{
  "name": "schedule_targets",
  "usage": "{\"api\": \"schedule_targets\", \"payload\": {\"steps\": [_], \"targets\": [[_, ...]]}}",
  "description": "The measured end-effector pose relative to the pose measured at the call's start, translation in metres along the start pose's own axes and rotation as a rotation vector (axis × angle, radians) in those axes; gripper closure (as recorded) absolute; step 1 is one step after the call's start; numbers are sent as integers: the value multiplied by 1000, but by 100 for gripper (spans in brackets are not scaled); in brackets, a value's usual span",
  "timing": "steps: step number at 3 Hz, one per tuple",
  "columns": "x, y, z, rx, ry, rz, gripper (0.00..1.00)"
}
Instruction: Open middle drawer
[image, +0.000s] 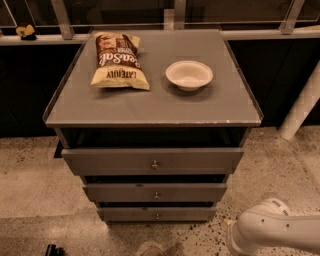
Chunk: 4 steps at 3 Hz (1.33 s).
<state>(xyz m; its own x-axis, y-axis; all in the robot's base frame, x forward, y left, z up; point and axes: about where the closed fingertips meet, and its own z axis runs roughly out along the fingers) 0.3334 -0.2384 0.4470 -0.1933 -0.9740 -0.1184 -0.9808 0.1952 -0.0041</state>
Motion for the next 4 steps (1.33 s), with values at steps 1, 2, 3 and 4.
{"api": "schedule_targets", "payload": {"steps": [1, 2, 3, 4], "targets": [[-20, -12, 29, 20, -24, -34, 0], [-38, -31, 39, 87, -53, -44, 0], [-46, -58, 34, 168, -70, -35, 0], [-53, -80, 31, 229, -72, 0, 0]]}}
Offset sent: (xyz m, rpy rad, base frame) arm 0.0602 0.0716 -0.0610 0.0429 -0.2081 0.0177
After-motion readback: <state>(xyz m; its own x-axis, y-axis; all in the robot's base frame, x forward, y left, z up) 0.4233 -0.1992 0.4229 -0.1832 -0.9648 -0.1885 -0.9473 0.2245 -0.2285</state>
